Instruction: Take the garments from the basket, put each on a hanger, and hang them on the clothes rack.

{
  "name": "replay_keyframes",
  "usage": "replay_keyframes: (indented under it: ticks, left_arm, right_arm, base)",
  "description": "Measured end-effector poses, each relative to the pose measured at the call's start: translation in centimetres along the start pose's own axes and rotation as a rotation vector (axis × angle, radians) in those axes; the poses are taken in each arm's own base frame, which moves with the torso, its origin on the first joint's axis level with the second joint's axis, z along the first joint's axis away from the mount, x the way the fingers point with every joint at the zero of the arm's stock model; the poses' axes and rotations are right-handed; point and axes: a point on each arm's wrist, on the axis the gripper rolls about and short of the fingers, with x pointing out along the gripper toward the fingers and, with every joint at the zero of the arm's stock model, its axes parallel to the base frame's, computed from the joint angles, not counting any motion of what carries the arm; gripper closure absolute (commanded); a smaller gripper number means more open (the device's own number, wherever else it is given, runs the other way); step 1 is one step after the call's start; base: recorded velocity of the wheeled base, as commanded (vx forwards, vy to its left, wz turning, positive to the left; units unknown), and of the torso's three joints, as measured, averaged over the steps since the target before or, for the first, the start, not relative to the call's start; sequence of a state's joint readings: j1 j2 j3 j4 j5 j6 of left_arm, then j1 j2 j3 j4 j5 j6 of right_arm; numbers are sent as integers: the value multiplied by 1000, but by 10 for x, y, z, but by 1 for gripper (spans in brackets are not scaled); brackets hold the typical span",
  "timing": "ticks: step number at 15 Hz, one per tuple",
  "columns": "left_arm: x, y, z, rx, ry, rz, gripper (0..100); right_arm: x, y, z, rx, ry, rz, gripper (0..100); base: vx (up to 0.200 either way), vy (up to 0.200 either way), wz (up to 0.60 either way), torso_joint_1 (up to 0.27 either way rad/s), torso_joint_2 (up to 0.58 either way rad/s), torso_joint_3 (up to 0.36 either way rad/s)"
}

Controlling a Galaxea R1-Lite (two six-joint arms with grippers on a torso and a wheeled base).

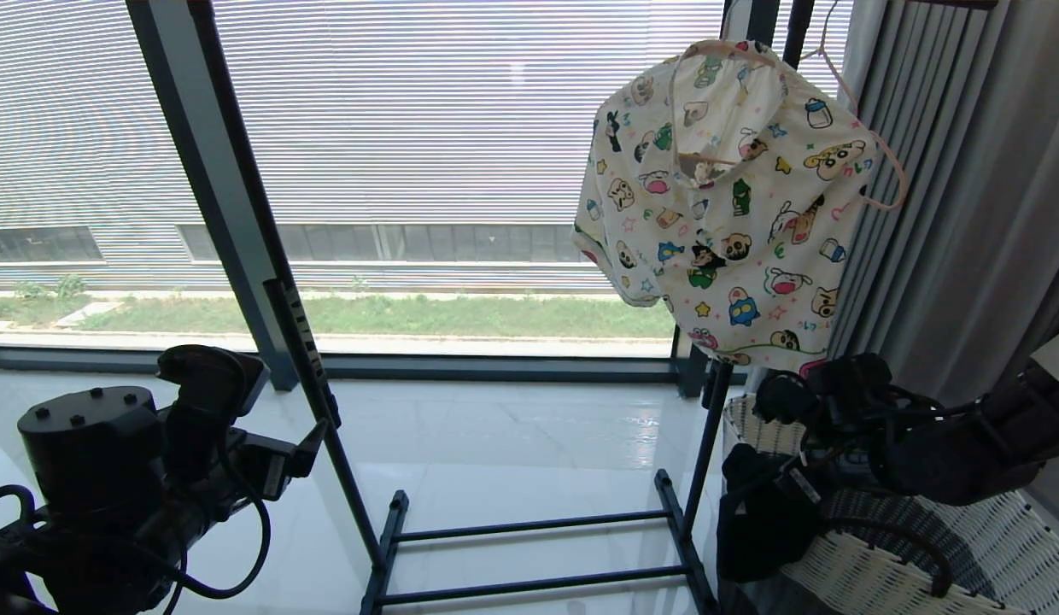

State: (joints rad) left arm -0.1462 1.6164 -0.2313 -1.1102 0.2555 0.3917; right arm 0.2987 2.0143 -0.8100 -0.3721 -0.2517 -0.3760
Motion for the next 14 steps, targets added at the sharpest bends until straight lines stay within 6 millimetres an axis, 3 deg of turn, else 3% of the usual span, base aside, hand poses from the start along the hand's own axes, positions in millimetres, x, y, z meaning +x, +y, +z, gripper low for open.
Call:
replay_keyframes:
  ticks: [4, 7, 14]
  left_arm:
    - [1, 0, -1, 8, 5, 0, 0]
    - [2, -2, -2, 14, 12, -5, 0]
    - [-1, -13, 6, 19, -26, -57, 0]
  right_arm:
    - [0, 3, 3, -3, -22, 1, 100]
    - [-14, 4, 15, -9, -74, 5, 100]
    - [-73, 0, 66, -34, -193, 35, 100]
  base:
    - [0, 0, 0, 0, 0, 0]
    - [0, 0, 0, 0, 0, 0]
    - [-200, 0, 0, 2, 2, 2]
